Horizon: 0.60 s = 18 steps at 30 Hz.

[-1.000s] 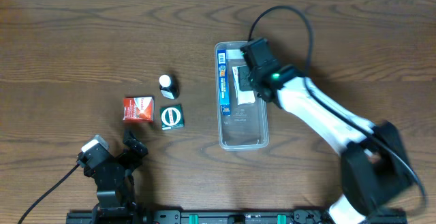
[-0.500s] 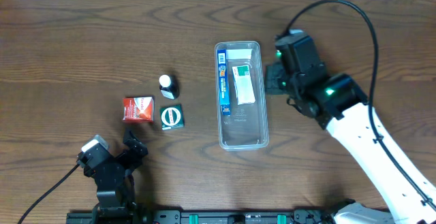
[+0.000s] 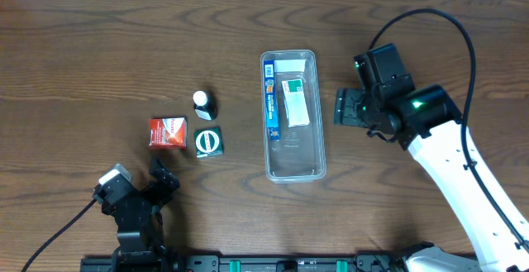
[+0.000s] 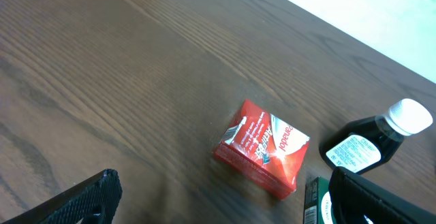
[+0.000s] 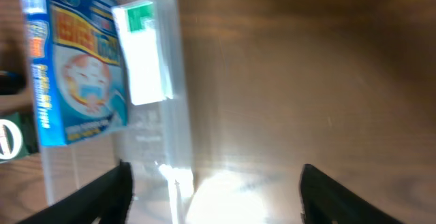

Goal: Pack container
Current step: 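Release the white box and withdraw the right gripper to the right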

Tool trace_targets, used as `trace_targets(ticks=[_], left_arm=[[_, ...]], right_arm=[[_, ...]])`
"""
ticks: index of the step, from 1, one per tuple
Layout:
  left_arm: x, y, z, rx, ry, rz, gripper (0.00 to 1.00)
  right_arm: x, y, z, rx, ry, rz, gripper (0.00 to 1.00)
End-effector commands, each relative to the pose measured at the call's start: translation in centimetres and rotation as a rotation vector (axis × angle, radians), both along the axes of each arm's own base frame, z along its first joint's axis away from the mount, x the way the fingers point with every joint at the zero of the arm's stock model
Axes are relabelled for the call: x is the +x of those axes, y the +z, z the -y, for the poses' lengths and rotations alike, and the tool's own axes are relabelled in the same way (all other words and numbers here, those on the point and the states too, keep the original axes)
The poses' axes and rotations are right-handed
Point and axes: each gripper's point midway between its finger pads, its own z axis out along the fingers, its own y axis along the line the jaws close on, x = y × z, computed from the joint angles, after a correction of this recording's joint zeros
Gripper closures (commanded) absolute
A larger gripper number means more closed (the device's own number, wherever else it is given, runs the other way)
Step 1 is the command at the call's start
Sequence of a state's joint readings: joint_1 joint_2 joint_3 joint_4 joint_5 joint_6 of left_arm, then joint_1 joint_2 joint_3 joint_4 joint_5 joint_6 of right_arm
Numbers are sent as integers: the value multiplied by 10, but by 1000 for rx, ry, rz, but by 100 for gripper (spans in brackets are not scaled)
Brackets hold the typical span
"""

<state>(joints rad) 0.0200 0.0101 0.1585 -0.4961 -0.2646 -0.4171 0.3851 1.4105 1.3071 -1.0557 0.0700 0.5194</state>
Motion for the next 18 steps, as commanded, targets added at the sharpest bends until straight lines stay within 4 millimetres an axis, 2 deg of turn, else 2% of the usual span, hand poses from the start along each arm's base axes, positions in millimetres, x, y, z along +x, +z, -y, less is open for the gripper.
trace_targets(ticks=[1, 5, 8, 10, 14, 18], left_arm=[[-1, -8, -2, 13, 6, -20, 2], [-1, -8, -2, 13, 6, -21, 2], [-1, -8, -2, 12, 6, -20, 2], [0, -6, -2, 12, 6, -13, 2], [3, 0, 8, -8, -50, -2, 2], [2, 18, 14, -11, -91, -26, 2]], right_arm=[[-7, 1, 21, 1, -105, -28, 17], [-16, -1, 52, -21, -203, -62, 11], [-17, 3, 73, -14, -271, -41, 1], [-17, 6, 84, -9, -307, -29, 1], [-18, 7, 96, -10, -345, -28, 1], [-20, 6, 97, -13, -348, -37, 1]])
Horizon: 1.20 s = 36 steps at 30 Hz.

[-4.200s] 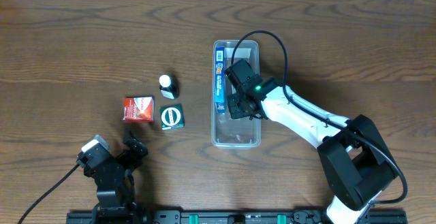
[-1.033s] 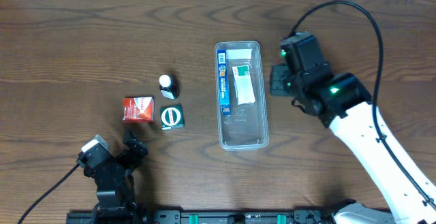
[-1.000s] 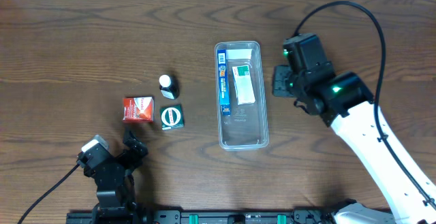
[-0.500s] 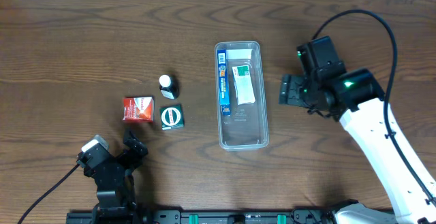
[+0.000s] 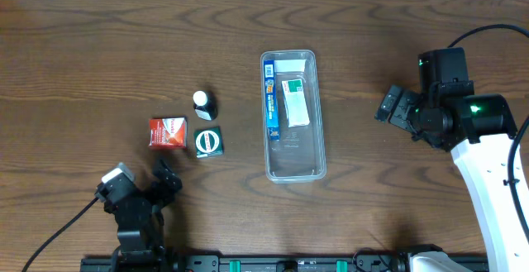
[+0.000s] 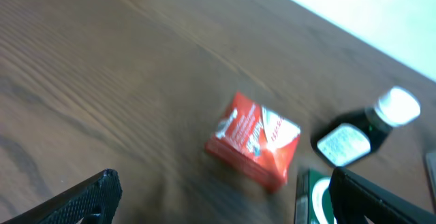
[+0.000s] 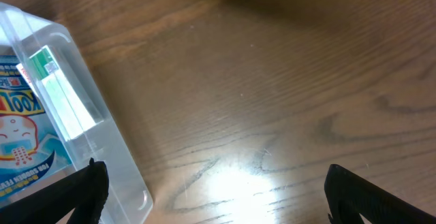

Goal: Pack container
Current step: 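Release the white box and withdraw the right gripper to the right, then reach the left gripper to the red Panadol box and grasp it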

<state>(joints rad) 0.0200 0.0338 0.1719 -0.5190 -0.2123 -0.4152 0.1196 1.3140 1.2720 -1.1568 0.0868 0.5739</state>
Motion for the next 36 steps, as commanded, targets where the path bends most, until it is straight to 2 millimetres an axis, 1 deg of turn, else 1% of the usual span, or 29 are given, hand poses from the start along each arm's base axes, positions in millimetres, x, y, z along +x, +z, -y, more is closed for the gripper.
trace_targets(ticks=[1, 3, 5, 9, 10, 12, 14, 16, 18, 21, 26, 32, 34, 36], left_arm=[[1, 30, 5, 30, -52, -15, 2], [2, 46, 0, 60, -39, -69, 2], [8, 59, -1, 61, -32, -125, 2], [34, 91, -2, 50, -31, -222, 2], [44, 102, -2, 49, -32, -242, 2], [60, 116, -3, 49, -33, -270, 2], [75, 127, -3, 53, -37, -297, 2], [89, 133, -4, 65, -47, -316, 2], [100, 134, -4, 65, -47, -327, 2], [108, 128, -4, 64, -48, -348, 2], [108, 119, -4, 61, -49, -384, 2], [107, 115, -5, 75, -55, -410, 2], [107, 109, -6, 77, -51, -431, 2], [107, 98, -6, 75, -53, -476, 2]], right_arm=[[-4, -1, 6, -10, -26, -8, 1], [-6, -2, 6, -12, -25, -19, 1], [-9, -3, 6, -13, -26, -30, 1], [-9, -3, 6, -13, -26, -32, 1], [-9, -3, 6, -13, -26, -32, 1], [-9, -3, 6, -13, -26, -32, 1], [-9, -3, 6, -12, -25, -30, 1], [-9, -3, 6, -12, -26, -30, 1], [-9, -3, 6, -12, -26, -30, 1], [-9, -3, 6, -12, -26, -30, 1], [-9, -3, 6, -12, -25, -30, 1], [-9, -3, 6, -12, -26, -30, 1], [-9, -3, 6, -12, -25, -30, 1], [-9, -3, 6, -12, -25, -30, 1]])
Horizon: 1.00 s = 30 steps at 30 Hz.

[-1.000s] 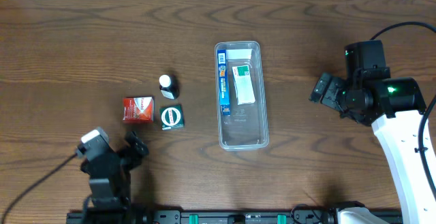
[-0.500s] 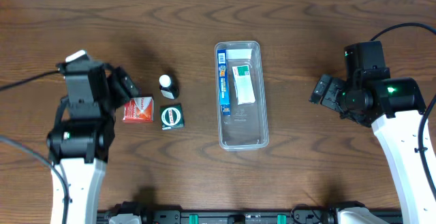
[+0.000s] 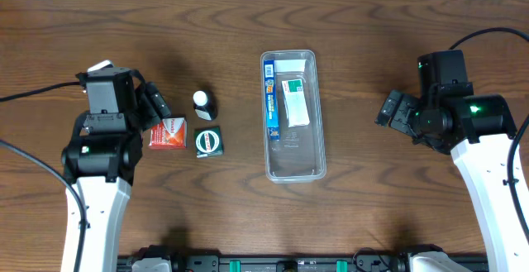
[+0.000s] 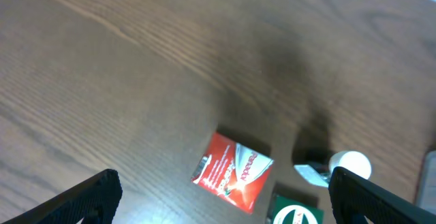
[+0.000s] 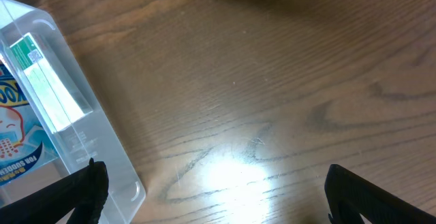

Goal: Pack container
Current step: 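Reach the left gripper to the red Panadol box and grasp it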

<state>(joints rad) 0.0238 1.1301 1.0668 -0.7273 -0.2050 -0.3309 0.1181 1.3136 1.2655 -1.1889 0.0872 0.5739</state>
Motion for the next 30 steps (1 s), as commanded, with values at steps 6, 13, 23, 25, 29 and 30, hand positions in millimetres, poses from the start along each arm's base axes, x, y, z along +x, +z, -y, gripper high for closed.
trace_targets(ticks=[6, 13, 23, 25, 29, 30], left_arm=[[2, -56, -3, 15, -8, -243, 2], [6, -94, 1, -11, -24, -367, 2], [6, -139, 1, -16, -25, -508, 2], [7, -149, 1, -6, -52, -542, 2], [9, -164, 12, -30, -175, -590, 4], [9, -166, 17, -45, -203, -593, 6]], right_arm=[[0, 2, 5, -8, -24, 7, 1], [0, 2, 5, -8, -24, 7, 1], [0, 2, 5, -8, -24, 7, 1], [0, 2, 5, -8, -24, 7, 1], [0, 2, 4, -8, -24, 7, 1], [-1, 2, 4, -8, -24, 7, 1]])
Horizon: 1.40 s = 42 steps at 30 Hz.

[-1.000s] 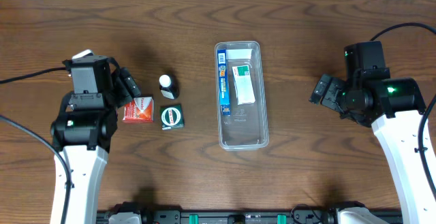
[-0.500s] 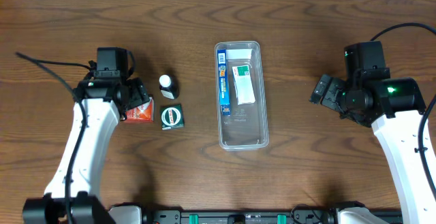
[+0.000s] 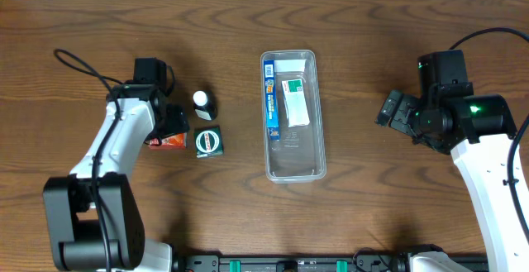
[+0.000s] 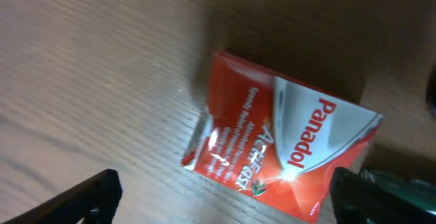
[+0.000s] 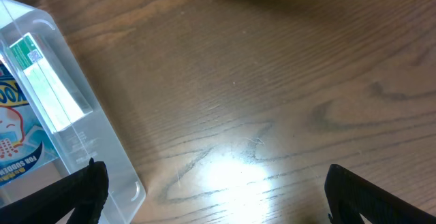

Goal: Pack container
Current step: 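Reach the left gripper to the red Panadol box and grasp it, then carry the red box into the container's lower half and lower it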

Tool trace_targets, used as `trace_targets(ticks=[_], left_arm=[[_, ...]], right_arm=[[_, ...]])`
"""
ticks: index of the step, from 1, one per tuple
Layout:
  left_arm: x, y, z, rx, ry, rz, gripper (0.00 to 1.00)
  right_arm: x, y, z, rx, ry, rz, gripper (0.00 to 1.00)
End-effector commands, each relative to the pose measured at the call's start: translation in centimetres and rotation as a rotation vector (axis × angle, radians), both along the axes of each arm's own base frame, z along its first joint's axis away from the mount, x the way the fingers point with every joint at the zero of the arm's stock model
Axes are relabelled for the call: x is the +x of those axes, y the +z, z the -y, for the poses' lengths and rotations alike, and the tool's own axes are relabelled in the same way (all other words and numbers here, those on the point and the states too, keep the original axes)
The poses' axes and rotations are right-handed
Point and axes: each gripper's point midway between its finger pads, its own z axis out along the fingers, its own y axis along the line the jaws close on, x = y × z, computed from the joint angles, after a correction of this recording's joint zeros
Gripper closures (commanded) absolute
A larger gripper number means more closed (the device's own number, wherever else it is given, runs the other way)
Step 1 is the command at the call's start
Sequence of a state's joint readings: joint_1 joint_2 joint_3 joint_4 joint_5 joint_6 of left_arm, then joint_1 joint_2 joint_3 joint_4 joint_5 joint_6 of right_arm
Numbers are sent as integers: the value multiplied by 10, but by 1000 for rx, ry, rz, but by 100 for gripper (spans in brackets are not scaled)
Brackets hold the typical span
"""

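Observation:
The red Panadol box (image 4: 286, 149) lies flat on the table and fills the left wrist view. My left gripper (image 3: 169, 123) hangs open right over it, one finger (image 4: 75, 198) left of the box and the other at its right end. From overhead only the box's front edge (image 3: 157, 143) shows. The clear container (image 3: 291, 119) in the middle holds a blue box (image 3: 270, 98) and a white-and-green box (image 3: 294, 102). My right gripper (image 3: 395, 111) is open over bare table, well right of the container (image 5: 48, 115).
A small dark bottle with a white cap (image 3: 202, 104) stands just right of the red box. A green-and-black box (image 3: 209, 141) lies in front of the bottle. The front half of the container is bare.
My left gripper has moved right and down, from above and left of the red box to directly over it, close to it. The right arm and the items have not moved.
My left arm was low at the table's front edge and my right gripper stood next to the container's right wall. Then the right gripper was further right. Then the left gripper was up near the red box, and now it hangs open over it.

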<state>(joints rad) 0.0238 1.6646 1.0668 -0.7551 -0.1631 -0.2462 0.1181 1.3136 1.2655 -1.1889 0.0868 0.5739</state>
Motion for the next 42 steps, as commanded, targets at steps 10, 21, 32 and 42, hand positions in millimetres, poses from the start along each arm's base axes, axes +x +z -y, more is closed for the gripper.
trace_targets(ticks=[10, 21, 32, 42], left_arm=[[10, -9, 12, -149, -190, -11, 9], [7, -17, 25, -310, -291, -16, 8], [0, -33, 16, -268, -275, -67, 7], [-4, -48, 14, -272, -225, -109, 7]], right_arm=[[0, 2, 5, -8, -24, 8, 1], [0, 2, 5, -8, -24, 8, 1], [0, 2, 5, -8, -24, 8, 1], [0, 2, 5, -8, -24, 8, 1]])
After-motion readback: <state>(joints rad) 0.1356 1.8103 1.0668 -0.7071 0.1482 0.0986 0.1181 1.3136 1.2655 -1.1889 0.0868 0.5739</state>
